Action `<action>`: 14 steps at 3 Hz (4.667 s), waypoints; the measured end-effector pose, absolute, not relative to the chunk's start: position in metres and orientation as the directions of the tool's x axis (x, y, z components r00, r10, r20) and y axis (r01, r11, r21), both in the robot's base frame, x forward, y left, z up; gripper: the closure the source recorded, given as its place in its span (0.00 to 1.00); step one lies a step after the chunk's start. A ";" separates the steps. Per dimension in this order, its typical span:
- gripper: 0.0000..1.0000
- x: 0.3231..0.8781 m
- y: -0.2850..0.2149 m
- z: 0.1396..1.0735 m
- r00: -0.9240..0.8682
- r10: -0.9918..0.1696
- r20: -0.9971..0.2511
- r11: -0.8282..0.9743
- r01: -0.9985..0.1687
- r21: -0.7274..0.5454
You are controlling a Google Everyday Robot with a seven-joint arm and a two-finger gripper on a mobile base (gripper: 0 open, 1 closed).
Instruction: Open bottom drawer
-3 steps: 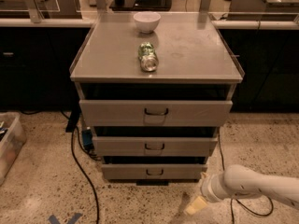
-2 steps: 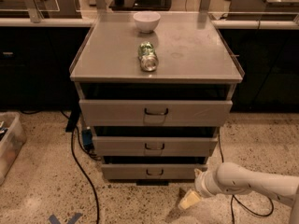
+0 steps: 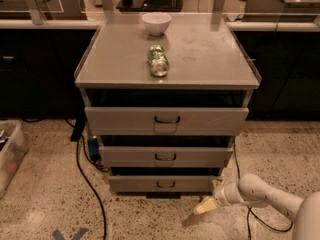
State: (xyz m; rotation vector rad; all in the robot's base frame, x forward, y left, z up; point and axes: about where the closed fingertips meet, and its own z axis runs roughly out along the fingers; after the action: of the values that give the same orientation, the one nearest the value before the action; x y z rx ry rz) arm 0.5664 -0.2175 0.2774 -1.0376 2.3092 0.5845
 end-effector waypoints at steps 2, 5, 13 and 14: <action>0.00 0.584 -0.212 0.280 -0.495 -0.581 -0.646 0.538 -0.829 0.152; 0.00 0.630 -0.181 0.271 -0.378 -0.702 -0.604 0.343 -0.922 0.178; 0.00 0.540 -0.208 0.195 -0.457 -0.768 -0.449 0.369 -0.888 0.274; 0.00 0.540 -0.208 0.195 -0.457 -0.768 -0.449 0.369 -0.888 0.274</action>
Offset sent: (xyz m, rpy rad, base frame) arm 0.0629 0.0122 0.0133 0.0397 -0.0942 0.2997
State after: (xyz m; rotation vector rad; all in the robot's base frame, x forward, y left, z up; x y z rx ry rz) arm 0.5398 -0.2078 0.1953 -1.4757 2.3856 0.7108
